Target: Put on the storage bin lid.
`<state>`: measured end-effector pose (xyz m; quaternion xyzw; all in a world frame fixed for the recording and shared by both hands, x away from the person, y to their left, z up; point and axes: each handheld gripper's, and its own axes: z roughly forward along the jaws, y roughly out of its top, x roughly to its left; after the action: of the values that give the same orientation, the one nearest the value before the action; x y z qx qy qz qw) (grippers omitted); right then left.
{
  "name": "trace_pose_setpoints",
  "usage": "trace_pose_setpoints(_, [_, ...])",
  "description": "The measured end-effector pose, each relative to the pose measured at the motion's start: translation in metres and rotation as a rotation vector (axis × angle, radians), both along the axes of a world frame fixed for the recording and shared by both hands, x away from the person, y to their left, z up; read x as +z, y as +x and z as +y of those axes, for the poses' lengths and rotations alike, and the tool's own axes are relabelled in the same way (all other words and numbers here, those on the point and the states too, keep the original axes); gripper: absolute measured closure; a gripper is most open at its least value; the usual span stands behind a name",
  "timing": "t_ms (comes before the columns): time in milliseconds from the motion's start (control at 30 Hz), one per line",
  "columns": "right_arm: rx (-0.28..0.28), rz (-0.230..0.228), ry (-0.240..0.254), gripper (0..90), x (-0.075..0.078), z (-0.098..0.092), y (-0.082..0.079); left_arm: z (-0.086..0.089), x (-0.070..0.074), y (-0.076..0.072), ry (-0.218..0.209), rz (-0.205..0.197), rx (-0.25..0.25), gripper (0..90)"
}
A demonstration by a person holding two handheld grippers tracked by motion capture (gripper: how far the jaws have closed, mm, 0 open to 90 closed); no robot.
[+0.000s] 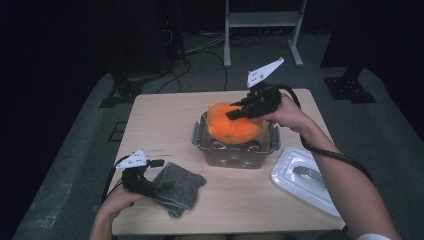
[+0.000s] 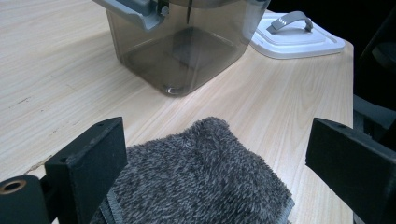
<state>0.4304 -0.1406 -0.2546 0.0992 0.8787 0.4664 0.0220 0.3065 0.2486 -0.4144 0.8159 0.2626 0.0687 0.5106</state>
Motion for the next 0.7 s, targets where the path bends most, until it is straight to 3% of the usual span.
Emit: trace_pose_setpoints(700, [-0.014,0.015,-0.009,69.5,-0.01,0.002,0.015,0.002,0.001,0.0,0.002,-0.003,0.001,4.4])
